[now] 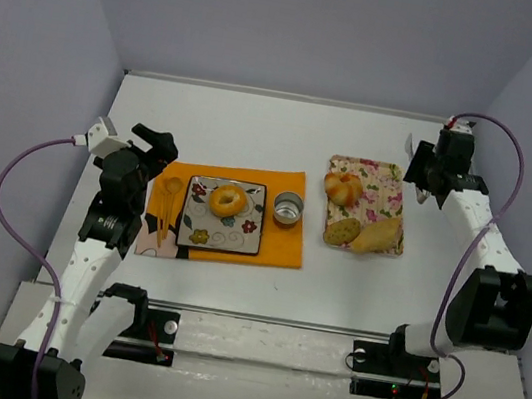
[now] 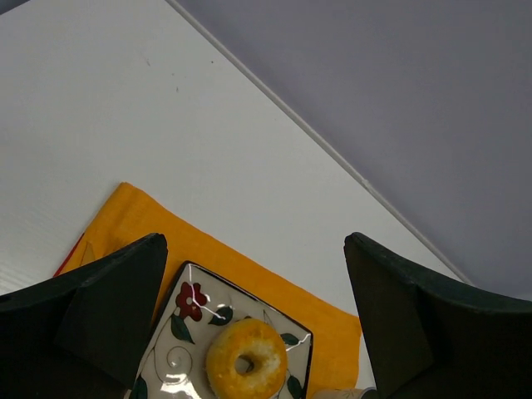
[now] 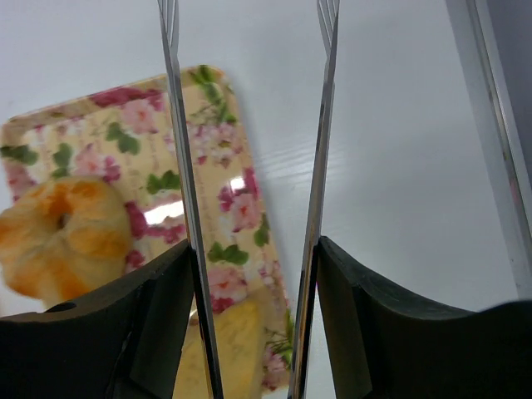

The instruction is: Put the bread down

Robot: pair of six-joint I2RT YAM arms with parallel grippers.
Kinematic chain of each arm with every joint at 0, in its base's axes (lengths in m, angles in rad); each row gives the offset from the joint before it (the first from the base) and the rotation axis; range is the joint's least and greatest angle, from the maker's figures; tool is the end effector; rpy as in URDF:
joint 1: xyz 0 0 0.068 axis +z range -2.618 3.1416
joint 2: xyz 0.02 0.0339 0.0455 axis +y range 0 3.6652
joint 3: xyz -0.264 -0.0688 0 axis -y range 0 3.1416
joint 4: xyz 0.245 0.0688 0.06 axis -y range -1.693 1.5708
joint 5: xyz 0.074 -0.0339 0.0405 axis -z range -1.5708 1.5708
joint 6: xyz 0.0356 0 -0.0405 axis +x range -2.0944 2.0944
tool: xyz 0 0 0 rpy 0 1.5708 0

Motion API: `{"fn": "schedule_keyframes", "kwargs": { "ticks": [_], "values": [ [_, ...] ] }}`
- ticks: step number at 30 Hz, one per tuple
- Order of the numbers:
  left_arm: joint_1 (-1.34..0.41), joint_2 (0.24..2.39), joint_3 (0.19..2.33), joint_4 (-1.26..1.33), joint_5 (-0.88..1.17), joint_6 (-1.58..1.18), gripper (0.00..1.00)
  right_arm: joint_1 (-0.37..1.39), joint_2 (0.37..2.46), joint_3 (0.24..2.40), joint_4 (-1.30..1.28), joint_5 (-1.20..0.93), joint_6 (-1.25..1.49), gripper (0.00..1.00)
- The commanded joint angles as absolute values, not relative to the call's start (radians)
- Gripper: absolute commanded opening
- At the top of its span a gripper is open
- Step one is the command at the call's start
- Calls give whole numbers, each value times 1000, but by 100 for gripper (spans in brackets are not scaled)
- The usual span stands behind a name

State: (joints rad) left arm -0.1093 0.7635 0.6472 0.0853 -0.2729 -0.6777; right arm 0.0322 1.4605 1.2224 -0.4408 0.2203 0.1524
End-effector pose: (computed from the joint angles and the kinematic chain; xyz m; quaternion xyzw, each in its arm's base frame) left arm 0.1877 -0.0109 0.3239 -0.2903 0.6562 -0.1742 0.6743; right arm 0.3279 0.0028 0.3081 0.1012 0.8923 -0.0592 0.4360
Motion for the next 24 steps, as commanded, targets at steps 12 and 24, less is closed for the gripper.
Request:
{"fn": "schedule_keyframes", "kwargs": {
  "ticks": [12,24],
  "values": [
    [-97,762,647,129,-308,-670,99,-222,1779,1197,-224,156,69,79],
    [-97,764,649,127,-299,-669,99,-222,1534,1135,-250,184,153,100]
  ]
}}
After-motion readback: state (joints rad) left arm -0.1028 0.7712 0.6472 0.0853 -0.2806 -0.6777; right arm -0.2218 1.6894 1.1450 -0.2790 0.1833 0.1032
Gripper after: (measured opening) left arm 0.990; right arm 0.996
